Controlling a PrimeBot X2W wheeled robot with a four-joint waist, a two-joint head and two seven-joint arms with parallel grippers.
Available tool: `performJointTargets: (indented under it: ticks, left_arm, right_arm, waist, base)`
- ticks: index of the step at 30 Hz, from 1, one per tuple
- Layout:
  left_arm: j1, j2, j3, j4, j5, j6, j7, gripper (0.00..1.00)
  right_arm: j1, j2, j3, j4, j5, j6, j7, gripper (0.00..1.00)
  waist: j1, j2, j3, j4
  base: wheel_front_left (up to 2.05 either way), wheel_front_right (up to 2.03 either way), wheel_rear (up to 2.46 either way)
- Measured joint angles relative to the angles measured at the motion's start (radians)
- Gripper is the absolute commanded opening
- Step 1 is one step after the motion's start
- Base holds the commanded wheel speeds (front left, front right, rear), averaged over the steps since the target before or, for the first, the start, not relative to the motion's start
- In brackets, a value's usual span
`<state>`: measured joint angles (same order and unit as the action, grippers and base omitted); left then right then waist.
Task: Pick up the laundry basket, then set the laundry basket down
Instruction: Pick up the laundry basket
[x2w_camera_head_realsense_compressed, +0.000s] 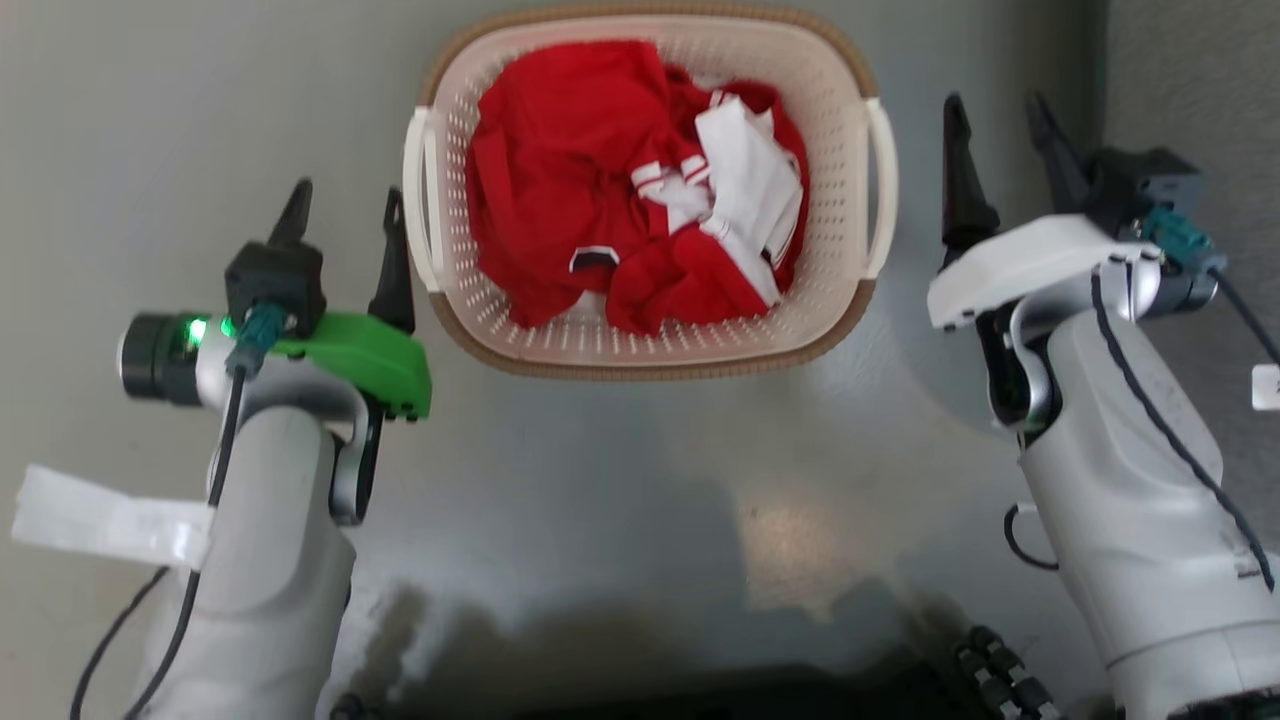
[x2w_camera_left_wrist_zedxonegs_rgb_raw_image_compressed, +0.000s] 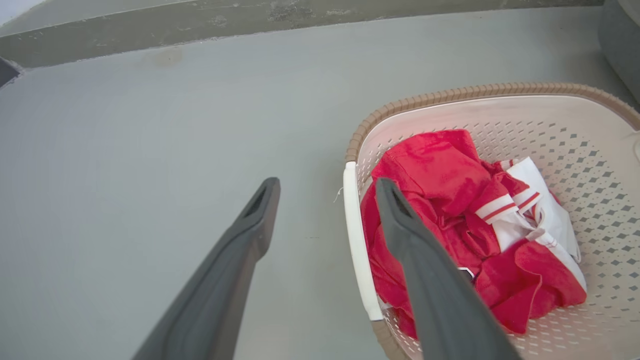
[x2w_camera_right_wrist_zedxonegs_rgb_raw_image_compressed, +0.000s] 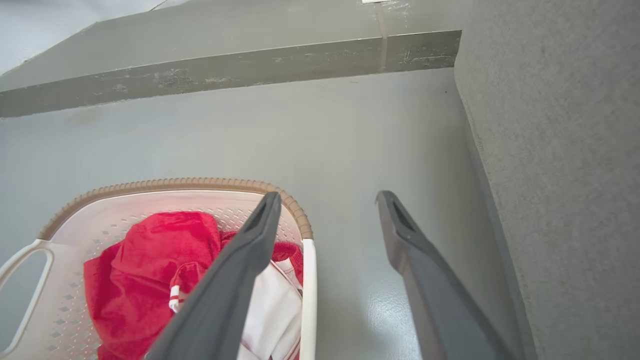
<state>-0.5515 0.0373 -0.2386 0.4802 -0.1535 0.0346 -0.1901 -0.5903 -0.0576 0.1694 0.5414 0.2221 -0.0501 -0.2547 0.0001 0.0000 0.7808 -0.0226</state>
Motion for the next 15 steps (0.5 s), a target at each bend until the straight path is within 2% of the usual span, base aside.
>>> performJointTargets:
  ticks: [15]
  left_arm:
    - [-0.125, -0.010, -0.057, 0.131, 0.002, -0.016, -0.032, 1.00]
  right_arm:
    - [-0.063, -0.004, 0.015, 0.042, 0.027, 0.006, 0.000, 1.00]
  waist:
    - [0.0000, 0.0000, 0.160, 0.023]
  base:
    - [0.00, 0.00, 0.00]
